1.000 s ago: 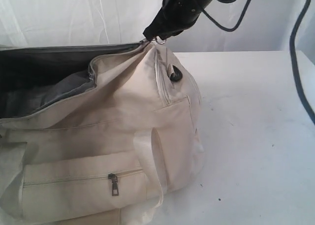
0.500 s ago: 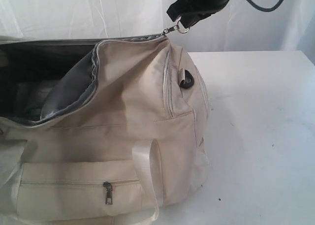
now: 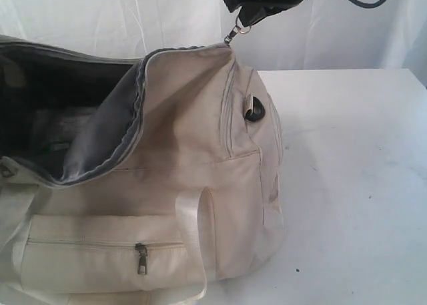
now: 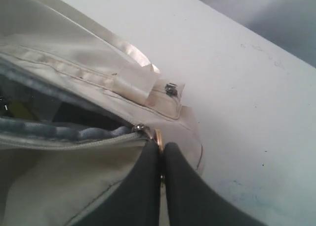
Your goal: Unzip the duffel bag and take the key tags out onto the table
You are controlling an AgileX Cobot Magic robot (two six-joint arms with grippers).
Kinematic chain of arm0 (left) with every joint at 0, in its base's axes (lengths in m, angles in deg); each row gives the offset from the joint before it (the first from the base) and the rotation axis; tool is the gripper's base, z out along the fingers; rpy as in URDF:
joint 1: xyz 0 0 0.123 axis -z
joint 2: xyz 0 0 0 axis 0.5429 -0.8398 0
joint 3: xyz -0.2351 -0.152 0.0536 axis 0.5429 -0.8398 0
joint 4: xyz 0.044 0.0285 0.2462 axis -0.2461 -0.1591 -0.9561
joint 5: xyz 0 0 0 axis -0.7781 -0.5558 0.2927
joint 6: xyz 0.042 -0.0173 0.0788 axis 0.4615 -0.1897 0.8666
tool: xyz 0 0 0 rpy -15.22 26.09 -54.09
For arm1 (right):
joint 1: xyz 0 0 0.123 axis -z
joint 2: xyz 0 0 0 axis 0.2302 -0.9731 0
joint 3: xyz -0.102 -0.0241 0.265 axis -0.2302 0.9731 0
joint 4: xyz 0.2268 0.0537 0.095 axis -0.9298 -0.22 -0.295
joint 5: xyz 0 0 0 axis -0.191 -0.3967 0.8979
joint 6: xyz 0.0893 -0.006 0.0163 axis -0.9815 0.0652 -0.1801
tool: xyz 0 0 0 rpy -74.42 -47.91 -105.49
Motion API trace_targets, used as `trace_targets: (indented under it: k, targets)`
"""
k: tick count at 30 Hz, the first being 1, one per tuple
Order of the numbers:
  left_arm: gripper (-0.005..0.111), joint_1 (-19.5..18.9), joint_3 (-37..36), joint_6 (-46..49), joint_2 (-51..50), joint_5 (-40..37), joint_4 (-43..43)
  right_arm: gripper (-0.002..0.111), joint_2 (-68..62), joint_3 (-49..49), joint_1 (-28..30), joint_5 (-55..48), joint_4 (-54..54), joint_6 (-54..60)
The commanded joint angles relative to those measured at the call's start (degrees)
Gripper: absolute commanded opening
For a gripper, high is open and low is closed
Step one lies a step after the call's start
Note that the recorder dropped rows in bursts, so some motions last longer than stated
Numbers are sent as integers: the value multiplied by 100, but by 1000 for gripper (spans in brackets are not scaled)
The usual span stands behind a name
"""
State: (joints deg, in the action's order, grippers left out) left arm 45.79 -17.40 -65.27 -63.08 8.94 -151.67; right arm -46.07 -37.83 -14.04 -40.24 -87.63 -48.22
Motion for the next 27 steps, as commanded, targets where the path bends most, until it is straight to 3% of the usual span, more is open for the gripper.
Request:
trace_targets:
  k: [1,4,7,12,19,22,27]
  targets:
    - [78,-20,113,74,154,247,-310,0,129,4,76,128,-25,82]
    - [90,-20,113,85,154,459,-310,0,129,4,76,128,-122,82]
    - [89,-20,113,85,154,1154,-310,0,129,4,76,128,-265,82]
    - [85,-20,113,16,154,3086,-455,0,129,4,76,106,-328,82]
    - [82,-20,113,-1930,-73,4452,-2179,0,129,4,76,106,-328,82]
    - [82,10,113,-2211,-421,5320,-2495,0,119,4,76,106,-328,82]
    - [82,540,113,-1766,-977,5543,-2446,0,28,4,54,-7,-340,82]
